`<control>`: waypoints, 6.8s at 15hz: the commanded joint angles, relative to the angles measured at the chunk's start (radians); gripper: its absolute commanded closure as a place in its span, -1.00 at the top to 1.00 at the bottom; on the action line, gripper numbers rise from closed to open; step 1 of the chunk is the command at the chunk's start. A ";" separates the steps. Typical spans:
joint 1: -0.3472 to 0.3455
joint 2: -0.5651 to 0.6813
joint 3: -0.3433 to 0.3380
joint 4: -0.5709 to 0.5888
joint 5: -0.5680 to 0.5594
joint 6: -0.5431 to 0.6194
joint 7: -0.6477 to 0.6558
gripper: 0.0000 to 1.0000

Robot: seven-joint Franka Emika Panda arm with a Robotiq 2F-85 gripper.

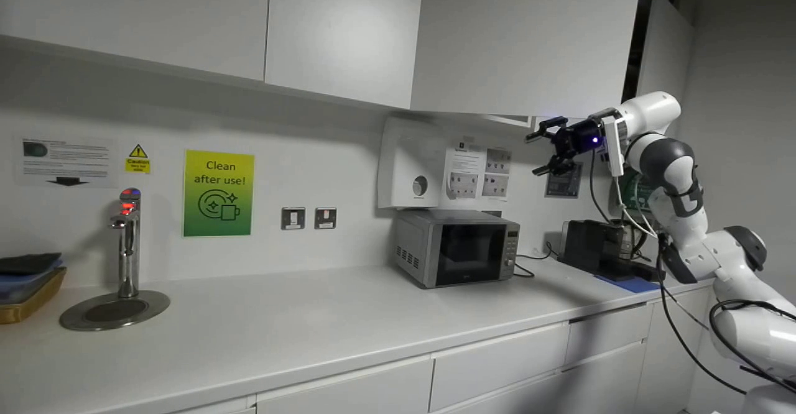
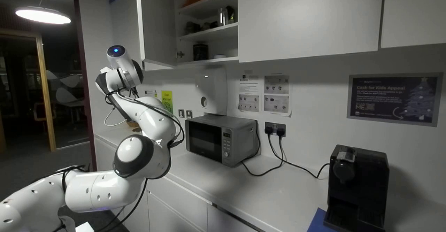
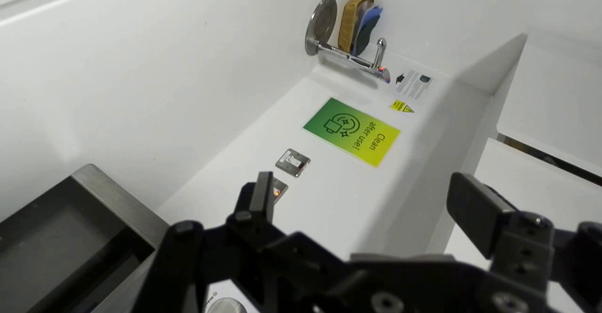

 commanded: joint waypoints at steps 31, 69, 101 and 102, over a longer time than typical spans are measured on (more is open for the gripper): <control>0.015 -0.067 -0.033 0.015 0.238 -0.011 -0.018 1.00; -0.193 -0.145 -0.282 -0.202 0.667 0.153 -0.030 1.00; -0.870 -0.213 0.010 -0.470 0.871 0.167 -0.012 1.00; -0.886 -0.210 0.016 -0.474 0.871 0.164 -0.013 1.00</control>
